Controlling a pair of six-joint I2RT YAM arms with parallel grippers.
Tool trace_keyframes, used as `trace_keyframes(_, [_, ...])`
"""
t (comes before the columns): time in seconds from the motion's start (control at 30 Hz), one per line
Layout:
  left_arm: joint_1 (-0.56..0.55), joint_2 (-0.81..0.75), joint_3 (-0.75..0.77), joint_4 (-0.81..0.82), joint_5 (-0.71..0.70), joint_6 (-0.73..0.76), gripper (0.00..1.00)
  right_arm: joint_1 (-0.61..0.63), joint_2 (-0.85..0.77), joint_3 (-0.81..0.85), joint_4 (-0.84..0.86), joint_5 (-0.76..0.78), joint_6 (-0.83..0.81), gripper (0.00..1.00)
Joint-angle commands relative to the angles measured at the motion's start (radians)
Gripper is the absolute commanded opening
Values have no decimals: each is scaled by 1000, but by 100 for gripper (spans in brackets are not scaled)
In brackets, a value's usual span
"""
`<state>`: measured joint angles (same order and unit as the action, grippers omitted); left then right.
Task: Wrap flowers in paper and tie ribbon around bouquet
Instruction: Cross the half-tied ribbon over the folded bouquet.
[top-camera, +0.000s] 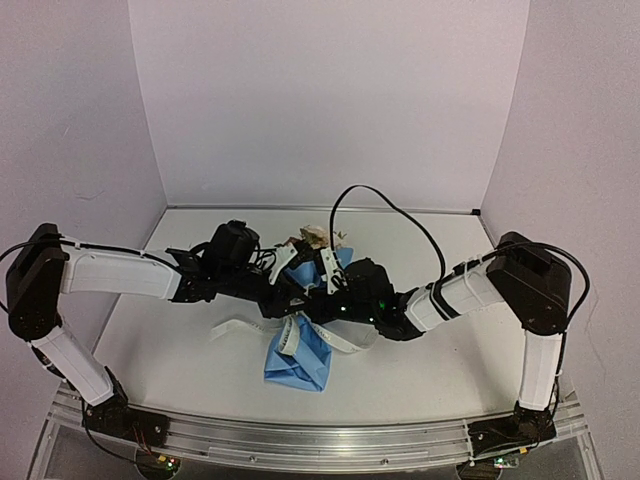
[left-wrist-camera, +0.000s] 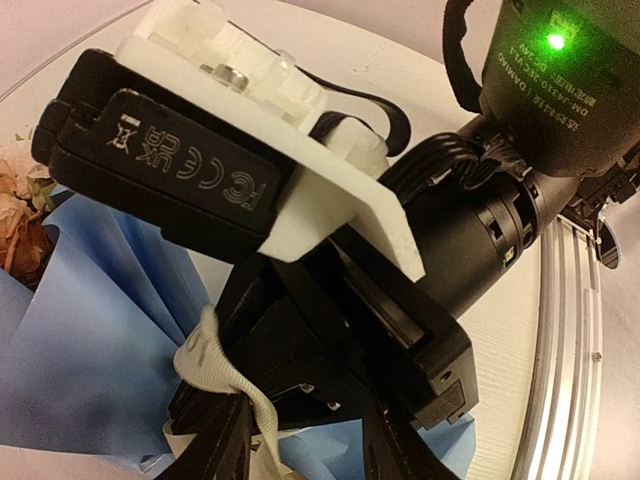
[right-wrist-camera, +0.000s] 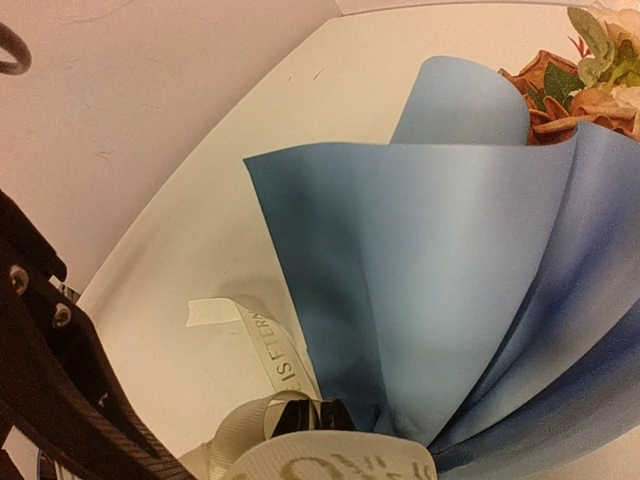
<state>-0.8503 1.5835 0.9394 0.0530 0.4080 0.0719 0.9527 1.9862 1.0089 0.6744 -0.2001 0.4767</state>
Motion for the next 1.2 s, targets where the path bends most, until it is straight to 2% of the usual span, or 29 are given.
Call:
trace_keyframes(0.0, [8, -72, -1, 42, -20, -19, 42, 7, 14, 31, 51, 6, -18, 4])
trace_keyframes(0.27, [11, -125, -9, 47, 0, -41, 51, 6, 22, 32, 51, 14, -30, 3])
trace_keyframes(0.43, [25, -158, -30, 70, -31, -68, 52, 6, 29, 42, 51, 15, -34, 3])
trace_keyframes(0.63, [103, -194, -81, 80, -131, -183, 42, 7, 35, 49, 50, 18, -36, 3])
trace_keyframes(0.83, [160, -127, -89, 27, -148, -221, 34, 6, 40, 55, 50, 15, -33, 2])
trace_keyframes(1.17, [159, -11, -31, 6, -9, -220, 29, 6, 36, 60, 50, 16, -36, 2])
